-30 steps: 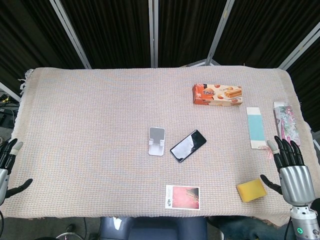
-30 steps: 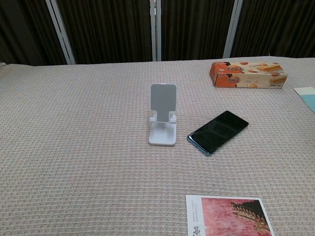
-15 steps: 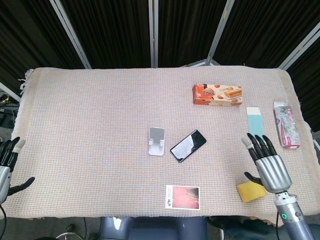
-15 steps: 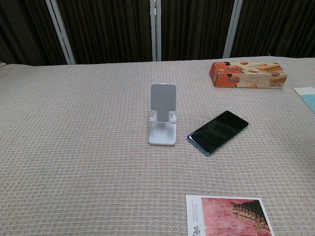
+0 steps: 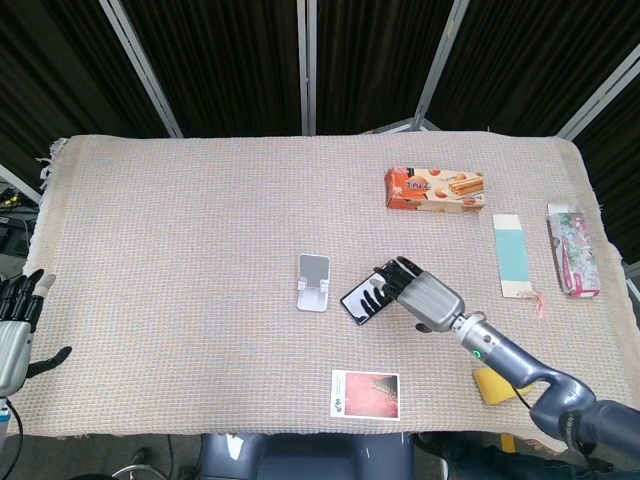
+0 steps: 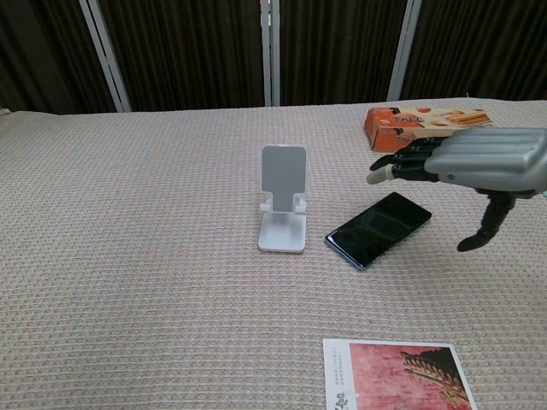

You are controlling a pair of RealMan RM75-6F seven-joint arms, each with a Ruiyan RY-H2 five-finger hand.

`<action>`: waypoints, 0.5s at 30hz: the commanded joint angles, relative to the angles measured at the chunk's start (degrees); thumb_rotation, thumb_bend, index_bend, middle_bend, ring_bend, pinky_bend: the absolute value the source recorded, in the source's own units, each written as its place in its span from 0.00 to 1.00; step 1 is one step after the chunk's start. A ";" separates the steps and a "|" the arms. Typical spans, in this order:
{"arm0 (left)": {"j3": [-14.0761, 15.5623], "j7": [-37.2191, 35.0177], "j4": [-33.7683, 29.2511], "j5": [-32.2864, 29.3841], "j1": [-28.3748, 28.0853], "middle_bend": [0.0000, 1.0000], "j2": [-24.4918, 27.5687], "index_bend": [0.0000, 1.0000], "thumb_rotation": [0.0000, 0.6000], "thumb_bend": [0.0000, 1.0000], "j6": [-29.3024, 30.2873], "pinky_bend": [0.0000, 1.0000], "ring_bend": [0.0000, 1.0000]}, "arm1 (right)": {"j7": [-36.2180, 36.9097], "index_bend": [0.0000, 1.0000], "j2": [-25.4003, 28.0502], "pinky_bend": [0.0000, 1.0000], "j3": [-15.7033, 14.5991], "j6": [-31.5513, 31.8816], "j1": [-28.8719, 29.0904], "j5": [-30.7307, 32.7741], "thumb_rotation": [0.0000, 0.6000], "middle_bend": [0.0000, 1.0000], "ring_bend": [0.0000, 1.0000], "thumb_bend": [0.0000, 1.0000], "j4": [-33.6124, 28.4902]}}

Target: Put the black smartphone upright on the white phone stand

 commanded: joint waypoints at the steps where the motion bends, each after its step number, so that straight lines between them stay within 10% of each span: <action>1: -0.62 0.48 0.69 -1.34 -0.51 0.00 -0.56 0.00 1.00 0.00 -0.90 0.00 0.00 | 0.55 0.05 -3.19 0.00 0.10 -3.35 3.44 -0.41 1.00 0.05 0.00 0.01 3.25; 15: -1.07 1.58 1.40 -3.43 -1.05 0.00 -1.09 0.00 1.00 0.00 -1.88 0.00 0.00 | 0.98 0.11 -11.38 0.05 -3.42 -5.54 9.21 0.02 1.00 0.12 0.05 0.03 14.86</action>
